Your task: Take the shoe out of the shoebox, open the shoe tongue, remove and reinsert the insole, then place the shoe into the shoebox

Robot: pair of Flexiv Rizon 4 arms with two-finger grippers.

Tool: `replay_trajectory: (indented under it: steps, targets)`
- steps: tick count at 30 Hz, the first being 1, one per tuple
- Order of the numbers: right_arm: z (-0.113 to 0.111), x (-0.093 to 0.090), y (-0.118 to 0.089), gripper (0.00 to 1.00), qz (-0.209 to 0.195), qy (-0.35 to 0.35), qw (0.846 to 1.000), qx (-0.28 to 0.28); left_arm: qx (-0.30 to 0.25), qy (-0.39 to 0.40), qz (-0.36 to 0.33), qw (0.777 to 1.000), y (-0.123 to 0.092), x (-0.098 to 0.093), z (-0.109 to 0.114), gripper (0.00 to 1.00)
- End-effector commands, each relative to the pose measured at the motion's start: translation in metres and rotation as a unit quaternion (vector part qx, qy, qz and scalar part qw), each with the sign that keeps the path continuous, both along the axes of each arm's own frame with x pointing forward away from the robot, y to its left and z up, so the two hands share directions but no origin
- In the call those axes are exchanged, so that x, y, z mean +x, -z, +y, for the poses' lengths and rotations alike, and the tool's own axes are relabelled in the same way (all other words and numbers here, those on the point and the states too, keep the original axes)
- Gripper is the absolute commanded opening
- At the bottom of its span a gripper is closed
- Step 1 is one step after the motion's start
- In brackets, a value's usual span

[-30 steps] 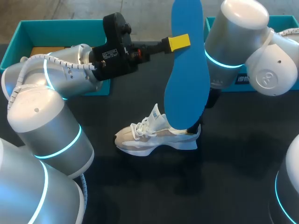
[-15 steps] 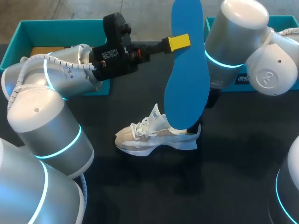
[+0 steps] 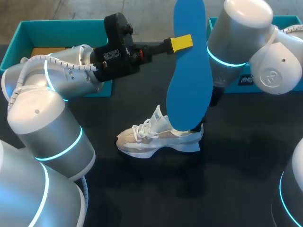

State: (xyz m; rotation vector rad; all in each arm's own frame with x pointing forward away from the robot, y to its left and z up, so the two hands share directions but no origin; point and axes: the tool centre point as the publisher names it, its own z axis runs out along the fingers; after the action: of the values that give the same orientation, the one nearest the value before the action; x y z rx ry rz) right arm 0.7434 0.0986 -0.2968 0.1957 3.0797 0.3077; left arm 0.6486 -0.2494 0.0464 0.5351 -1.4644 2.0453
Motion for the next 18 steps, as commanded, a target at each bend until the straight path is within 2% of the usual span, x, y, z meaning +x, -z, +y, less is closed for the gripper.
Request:
replay_trajectory:
  steps: [1,11,18]
  targets:
    - [0.012,0.013,0.002,1.00,0.008,-0.003,1.000,-0.008,-0.002,-0.002,0.000,1.000,0.001,-0.001,-0.001,0.00]
    - [0.033,0.036,0.004,1.00,0.007,-0.009,1.000,-0.012,-0.002,-0.002,0.000,1.000,0.001,-0.001,-0.001,0.00]
    - [0.043,0.042,0.022,1.00,0.006,-0.017,0.999,-0.039,-0.002,-0.002,0.000,1.000,0.001,-0.001,-0.001,0.00]
